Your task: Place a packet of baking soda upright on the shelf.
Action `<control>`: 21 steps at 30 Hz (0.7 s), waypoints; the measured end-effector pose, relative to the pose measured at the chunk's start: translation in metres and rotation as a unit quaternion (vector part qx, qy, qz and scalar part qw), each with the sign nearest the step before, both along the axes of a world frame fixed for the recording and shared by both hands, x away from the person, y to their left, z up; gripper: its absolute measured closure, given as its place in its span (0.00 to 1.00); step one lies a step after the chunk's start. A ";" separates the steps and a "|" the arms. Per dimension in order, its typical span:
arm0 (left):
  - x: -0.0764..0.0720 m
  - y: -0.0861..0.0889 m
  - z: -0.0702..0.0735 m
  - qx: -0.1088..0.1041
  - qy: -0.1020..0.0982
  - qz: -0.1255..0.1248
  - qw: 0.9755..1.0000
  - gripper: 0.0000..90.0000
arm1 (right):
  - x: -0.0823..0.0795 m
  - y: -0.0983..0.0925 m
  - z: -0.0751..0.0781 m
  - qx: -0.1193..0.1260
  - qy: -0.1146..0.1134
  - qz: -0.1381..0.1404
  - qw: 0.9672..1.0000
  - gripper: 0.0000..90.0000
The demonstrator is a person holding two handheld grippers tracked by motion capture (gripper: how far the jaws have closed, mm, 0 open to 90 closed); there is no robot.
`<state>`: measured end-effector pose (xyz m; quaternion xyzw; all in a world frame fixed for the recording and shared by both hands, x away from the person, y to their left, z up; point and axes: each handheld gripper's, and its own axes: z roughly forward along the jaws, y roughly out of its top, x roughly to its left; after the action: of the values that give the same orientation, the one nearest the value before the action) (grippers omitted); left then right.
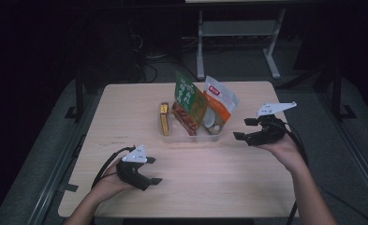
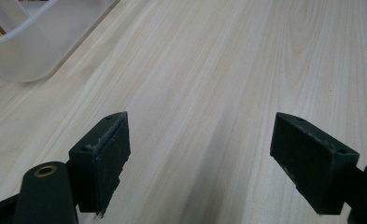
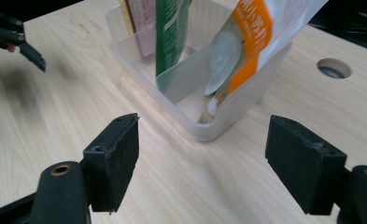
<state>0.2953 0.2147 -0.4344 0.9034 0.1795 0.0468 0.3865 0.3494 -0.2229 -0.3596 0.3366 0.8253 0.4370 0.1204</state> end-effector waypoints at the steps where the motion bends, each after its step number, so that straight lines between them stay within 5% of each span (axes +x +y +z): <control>1: 0.000 0.000 0.000 0.001 -0.001 -0.001 1.000 0.22 | -0.002 0.001 -0.002 -0.001 0.000 0.001 1.000 0.29; 12: -0.001 -0.002 -0.002 0.003 0.001 -0.005 1.000 0.21 | -0.022 0.015 -0.021 -0.003 -0.007 0.031 0.999 0.29; 21: -0.004 -0.005 -0.004 0.007 0.002 -0.012 1.000 0.21 | -0.031 0.038 -0.045 -0.005 0.003 0.084 0.996 0.29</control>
<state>0.2917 0.2093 -0.4381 0.9082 0.1690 0.0412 0.3805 0.3183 -0.1844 -0.4043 0.2669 0.8533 0.4402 0.0821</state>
